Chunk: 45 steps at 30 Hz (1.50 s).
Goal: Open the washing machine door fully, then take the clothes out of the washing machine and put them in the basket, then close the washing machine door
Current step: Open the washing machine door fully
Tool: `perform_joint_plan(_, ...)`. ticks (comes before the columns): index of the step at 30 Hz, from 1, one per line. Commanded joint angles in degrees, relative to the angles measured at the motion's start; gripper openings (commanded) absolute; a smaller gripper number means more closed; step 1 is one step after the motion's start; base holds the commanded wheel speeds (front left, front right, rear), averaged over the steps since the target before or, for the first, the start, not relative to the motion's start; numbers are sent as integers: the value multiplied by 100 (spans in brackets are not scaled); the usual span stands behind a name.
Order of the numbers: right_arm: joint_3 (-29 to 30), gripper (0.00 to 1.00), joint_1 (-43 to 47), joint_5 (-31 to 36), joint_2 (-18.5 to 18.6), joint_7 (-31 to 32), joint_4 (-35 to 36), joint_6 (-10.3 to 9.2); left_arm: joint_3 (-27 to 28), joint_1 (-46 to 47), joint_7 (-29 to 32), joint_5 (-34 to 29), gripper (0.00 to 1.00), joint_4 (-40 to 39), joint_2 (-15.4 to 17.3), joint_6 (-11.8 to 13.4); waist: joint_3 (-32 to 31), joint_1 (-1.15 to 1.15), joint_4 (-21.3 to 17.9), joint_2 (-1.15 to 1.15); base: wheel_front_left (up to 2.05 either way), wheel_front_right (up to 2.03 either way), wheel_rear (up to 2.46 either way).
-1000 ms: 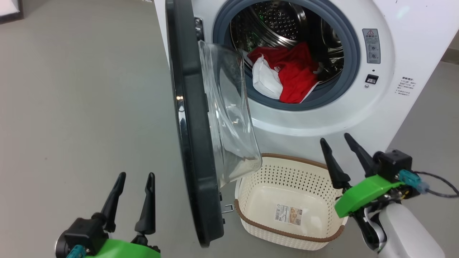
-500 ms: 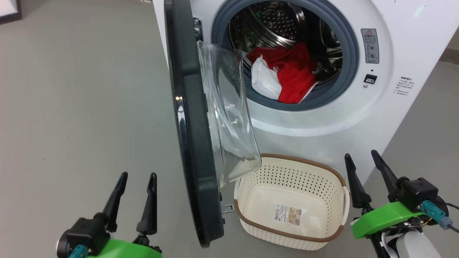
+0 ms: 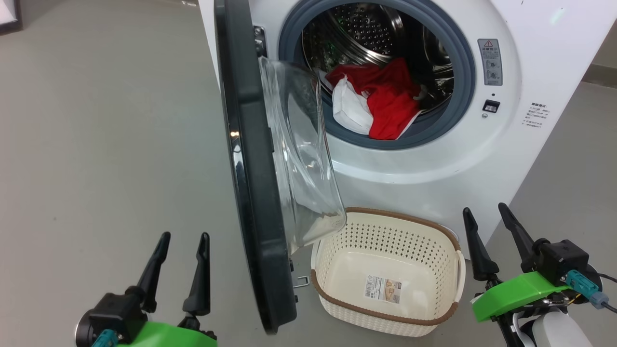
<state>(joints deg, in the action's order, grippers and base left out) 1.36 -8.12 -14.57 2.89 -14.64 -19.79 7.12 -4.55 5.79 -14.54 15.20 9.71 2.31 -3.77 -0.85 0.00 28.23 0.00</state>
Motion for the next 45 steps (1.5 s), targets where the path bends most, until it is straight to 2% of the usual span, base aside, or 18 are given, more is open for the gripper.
perform_joint_plan(1, -109, 100, -99, -62, -1, -36, 114, 36, 180, 142, -46, -11, 100, -112, 56, 39, 0, 0, -5, 0, 0, 0, 0)
perform_joint_plan(8, -143, 100, -90, -102, -1, -36, 108, 36, 204, 151, -46, -30, 100, -96, 56, 16, -8, 0, -25, 0, 0, 0, 0)
perform_joint_plan(9, -146, 100, -92, -106, -1, -36, 104, 36, 204, 152, -46, -22, 61, -91, 56, 2, -10, 0, -29, 0, 0, 0, 0)
perform_joint_plan(11, -149, 100, -92, -113, -1, -36, 97, 36, 197, 156, -46, -16, 0, -116, 56, -30, -18, 0, -35, 0, 0, 0, 0)
perform_joint_plan(19, -135, 100, -93, -140, -1, -36, 48, 36, 110, 286, -46, 201, 0, -536, 56, -111, -37, 0, -40, 0, 0, 0, 0)
perform_joint_plan(25, -184, 100, -116, -190, -1, -36, -13, 36, 170, 489, -46, 538, 0, -1333, 56, -128, -50, 0, -76, 0, 0, 0, 0)
perform_joint_plan(30, -230, 100, -122, -225, -2, -36, -37, 36, 63, 697, -46, 582, 0, -1985, 56, -134, -72, 0, -135, 0, 0, 0, 0)
perform_joint_plan(34, -238, 100, -119, -214, -2, -36, -42, 36, -296, 837, -46, 548, 0, -2400, 56, -181, -91, 0, -194, 0, 0, 0, 0)
perform_joint_plan(37, -244, 100, -114, -217, -2, -36, -47, 36, -773, 840, -46, 483, 0, -2451, 56, -235, -111, 0, -266, 0, 0, 0, 0)
perform_joint_plan(45, -224, 100, -88, -223, -2, -36, -53, 36, -1641, 639, -46, 520, 0, -1670, 56, -329, -106, 0, -367, 0, 0, 0, 0)
